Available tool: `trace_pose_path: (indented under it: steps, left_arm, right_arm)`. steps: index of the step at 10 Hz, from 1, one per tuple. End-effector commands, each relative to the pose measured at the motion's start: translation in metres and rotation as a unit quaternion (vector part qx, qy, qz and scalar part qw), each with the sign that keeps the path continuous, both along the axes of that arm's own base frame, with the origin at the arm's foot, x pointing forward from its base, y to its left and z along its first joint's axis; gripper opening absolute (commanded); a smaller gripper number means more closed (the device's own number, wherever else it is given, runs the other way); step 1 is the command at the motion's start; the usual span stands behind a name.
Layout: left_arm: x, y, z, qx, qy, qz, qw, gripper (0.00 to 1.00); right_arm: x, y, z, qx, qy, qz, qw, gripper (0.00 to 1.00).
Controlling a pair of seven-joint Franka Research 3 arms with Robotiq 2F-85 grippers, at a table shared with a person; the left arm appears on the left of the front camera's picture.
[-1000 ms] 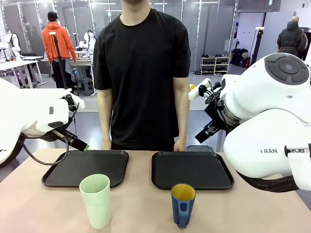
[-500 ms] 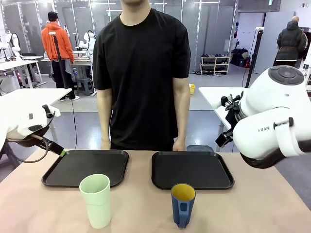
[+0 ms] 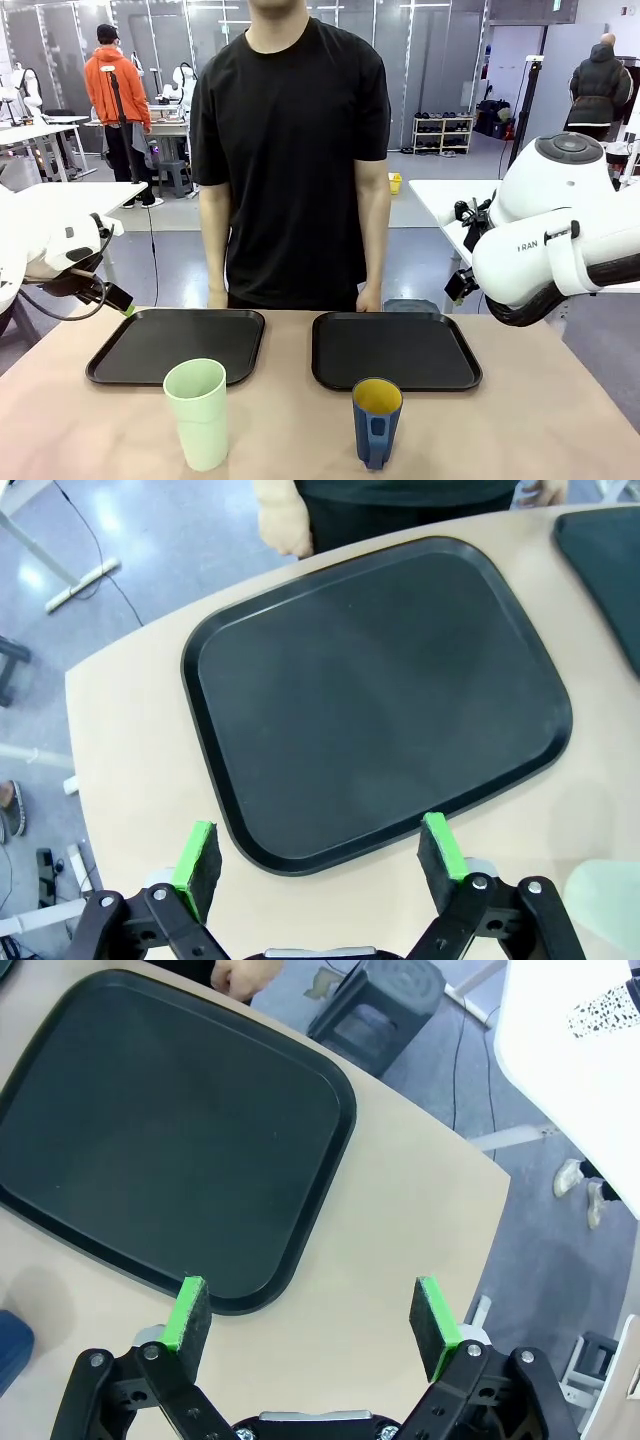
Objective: Sort and store the cups by type.
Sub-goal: Pick up the Reusable plastic cup.
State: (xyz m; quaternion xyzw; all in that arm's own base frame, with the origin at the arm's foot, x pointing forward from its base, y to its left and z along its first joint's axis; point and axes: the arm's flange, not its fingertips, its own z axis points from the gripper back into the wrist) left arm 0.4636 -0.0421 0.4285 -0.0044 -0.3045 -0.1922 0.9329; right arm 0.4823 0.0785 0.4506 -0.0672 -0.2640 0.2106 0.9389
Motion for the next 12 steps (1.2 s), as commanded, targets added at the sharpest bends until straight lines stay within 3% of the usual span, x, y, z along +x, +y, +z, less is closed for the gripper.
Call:
trace_pose_path:
  steps: [1, 2, 12]
  left_arm:
    - [0.0051, 0.0001, 0.0022, -0.004, 0.011, 0.012, 1.0, 1.0]
    - [0.0, 0.0, 0.0, 0.0, 0.0, 0.0, 1.0, 1.0]
    - [0.0, 0.0, 0.0, 0.0, 0.0, 0.0, 1.0, 1.0]
  right_arm:
    - [-0.0006, -0.001, 0.0015, 0.009, -0.004, -0.022, 1.0, 1.0]
    - [0.0, 0.0, 0.0, 0.0, 0.0, 0.0, 1.0, 1.0]
    - [0.0, 0.0, 0.0, 0.0, 0.0, 0.0, 1.0, 1.0]
